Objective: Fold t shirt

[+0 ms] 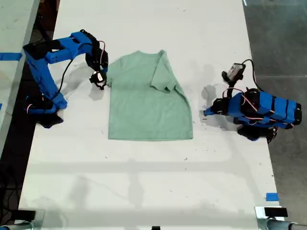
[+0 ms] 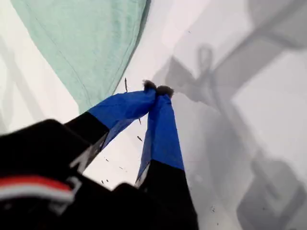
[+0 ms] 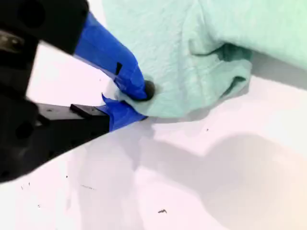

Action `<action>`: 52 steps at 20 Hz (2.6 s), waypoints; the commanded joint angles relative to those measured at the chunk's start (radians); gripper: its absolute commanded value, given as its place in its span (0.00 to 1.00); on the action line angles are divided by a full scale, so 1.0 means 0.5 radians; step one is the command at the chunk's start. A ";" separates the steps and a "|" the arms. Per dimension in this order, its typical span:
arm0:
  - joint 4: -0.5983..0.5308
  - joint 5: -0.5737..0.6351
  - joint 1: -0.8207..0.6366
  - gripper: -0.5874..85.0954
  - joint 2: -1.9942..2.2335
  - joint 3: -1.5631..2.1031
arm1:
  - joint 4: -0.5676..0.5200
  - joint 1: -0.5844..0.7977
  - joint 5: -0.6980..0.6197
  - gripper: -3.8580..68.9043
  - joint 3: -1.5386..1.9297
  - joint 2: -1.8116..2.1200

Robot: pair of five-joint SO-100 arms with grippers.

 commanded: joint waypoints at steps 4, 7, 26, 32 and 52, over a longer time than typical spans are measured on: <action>0.746 -0.199 0.331 0.01 0.224 -1.098 | 0.000 0.003 0.015 0.05 0.034 0.028; 0.746 -0.374 0.635 0.01 0.153 -1.500 | 0.000 0.003 0.015 0.05 0.034 0.028; 0.242 -0.669 1.012 0.12 -0.178 -1.733 | -0.003 -0.009 0.003 0.05 0.034 0.028; 0.614 -0.672 0.795 0.01 1.141 -1.516 | -0.006 -0.009 0.003 0.05 0.034 0.028; -0.196 -1.172 1.239 0.01 4.283 2.645 | -0.012 -0.003 0.015 0.05 0.040 0.028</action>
